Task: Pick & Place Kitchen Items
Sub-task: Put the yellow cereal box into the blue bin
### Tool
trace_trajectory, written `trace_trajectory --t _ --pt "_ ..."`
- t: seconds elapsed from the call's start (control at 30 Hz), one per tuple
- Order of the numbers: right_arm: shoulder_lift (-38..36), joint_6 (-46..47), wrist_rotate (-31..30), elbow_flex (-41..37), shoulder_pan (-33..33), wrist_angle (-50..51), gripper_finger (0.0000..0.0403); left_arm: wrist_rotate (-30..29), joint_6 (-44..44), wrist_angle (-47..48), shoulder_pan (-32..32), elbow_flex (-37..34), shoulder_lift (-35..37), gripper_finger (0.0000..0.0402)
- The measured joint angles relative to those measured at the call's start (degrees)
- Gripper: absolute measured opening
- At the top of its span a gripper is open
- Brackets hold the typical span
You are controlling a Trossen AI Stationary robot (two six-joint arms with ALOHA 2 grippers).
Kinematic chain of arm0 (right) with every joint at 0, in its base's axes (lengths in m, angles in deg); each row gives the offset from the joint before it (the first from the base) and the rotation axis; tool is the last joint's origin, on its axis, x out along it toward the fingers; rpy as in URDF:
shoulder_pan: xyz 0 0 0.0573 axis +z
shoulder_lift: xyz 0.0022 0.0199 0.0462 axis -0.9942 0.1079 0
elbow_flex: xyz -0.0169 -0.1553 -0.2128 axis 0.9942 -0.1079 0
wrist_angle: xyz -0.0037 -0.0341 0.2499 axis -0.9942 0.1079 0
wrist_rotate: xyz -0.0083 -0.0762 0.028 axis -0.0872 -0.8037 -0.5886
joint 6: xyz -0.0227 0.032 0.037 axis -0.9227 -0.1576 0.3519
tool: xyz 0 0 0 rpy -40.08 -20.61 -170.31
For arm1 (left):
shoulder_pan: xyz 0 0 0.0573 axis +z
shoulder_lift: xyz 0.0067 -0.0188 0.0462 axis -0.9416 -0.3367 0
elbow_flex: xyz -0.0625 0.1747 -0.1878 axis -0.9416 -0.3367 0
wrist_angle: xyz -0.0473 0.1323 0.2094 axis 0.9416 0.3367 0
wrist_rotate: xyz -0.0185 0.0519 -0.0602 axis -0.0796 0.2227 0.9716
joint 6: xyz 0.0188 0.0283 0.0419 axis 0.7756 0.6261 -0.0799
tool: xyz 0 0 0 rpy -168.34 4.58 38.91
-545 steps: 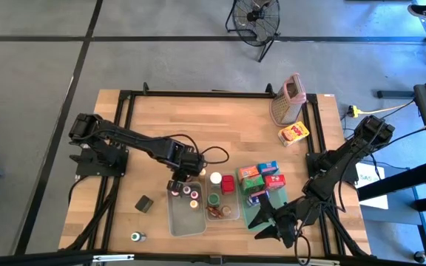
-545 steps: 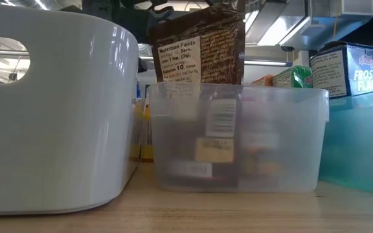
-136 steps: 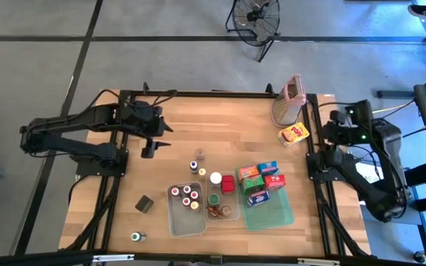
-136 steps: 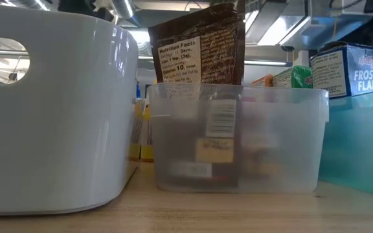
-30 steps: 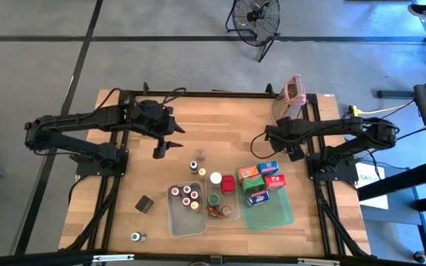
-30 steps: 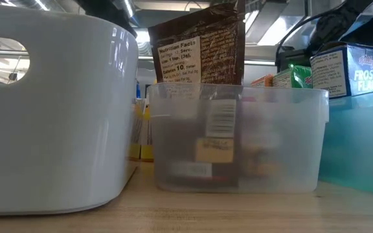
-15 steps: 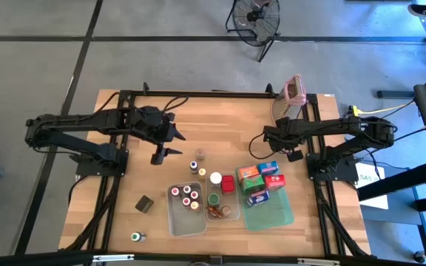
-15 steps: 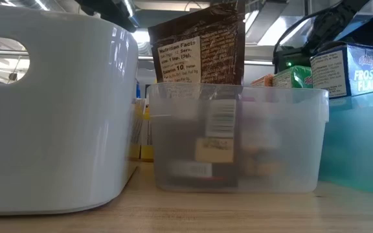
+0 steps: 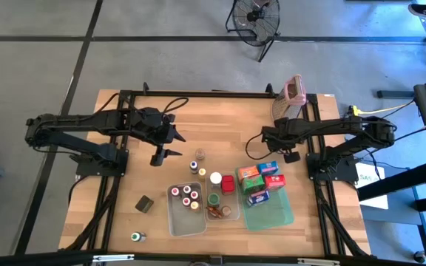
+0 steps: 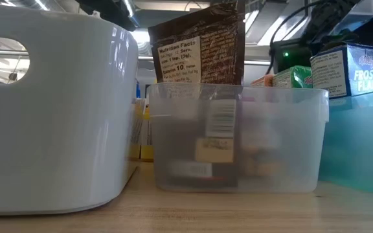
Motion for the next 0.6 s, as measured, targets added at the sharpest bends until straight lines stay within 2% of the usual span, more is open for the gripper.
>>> trace_trajectory --t 0.6 --pt "-0.1 2.71 -4.31 10.98 4.93 5.09 0.0034 -0.45 -4.23 -0.06 0.0 0.0 0.0 0.0237"
